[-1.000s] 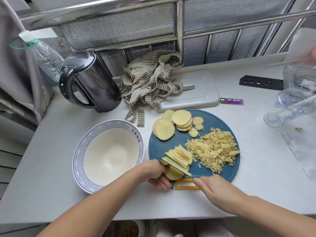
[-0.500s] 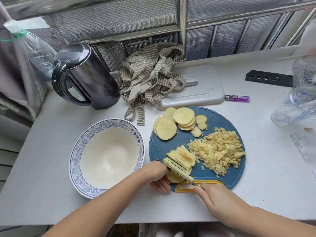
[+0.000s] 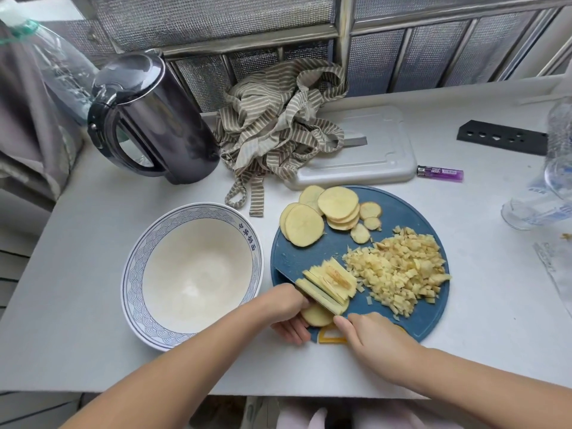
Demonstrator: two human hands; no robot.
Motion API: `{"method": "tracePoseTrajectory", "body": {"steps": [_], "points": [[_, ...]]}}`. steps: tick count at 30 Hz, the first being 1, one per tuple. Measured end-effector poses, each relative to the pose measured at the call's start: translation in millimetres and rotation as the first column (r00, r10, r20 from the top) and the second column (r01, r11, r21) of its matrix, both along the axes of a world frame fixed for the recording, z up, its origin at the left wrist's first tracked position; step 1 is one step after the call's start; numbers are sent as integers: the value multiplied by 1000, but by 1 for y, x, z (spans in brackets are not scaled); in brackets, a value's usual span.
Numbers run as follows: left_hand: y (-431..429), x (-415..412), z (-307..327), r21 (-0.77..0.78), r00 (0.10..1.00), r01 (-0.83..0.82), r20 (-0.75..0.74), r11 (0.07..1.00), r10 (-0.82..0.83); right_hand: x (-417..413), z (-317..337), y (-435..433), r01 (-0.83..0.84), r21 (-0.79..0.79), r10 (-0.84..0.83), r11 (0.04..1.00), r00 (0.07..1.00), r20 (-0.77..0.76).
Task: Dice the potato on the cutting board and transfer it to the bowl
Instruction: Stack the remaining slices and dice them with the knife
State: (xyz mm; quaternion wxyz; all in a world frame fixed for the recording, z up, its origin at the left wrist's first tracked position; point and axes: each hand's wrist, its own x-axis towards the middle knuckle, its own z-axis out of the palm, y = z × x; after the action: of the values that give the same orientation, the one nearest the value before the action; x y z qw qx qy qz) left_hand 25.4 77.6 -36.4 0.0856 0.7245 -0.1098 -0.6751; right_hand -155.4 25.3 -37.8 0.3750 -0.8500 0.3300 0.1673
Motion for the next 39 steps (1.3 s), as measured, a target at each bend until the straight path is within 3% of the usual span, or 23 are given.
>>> {"method": "tracePoseTrajectory", "body": {"steps": [4, 8, 15, 30, 39], "points": [[1, 2, -1, -14, 998, 50, -32, 999, -50, 1, 0, -6, 19, 65, -21, 998, 1000, 21], [3, 2, -2, -39, 998, 51, 35, 998, -50, -1, 6, -21, 68, 185, -78, 980, 996, 51], [3, 2, 6, -64, 999, 40, 26, 997, -39, -10, 14, -17, 82, 207, -99, 975, 992, 76], [7, 0, 13, -83, 997, 75, 15, 994, -74, -23, 22, -4, -36, 74, 29, 997, 995, 93], [8, 0, 12, -123, 995, 101, 33, 987, -98, -21, 18, 0, -21, 64, 15, 998, 996, 92]]}}
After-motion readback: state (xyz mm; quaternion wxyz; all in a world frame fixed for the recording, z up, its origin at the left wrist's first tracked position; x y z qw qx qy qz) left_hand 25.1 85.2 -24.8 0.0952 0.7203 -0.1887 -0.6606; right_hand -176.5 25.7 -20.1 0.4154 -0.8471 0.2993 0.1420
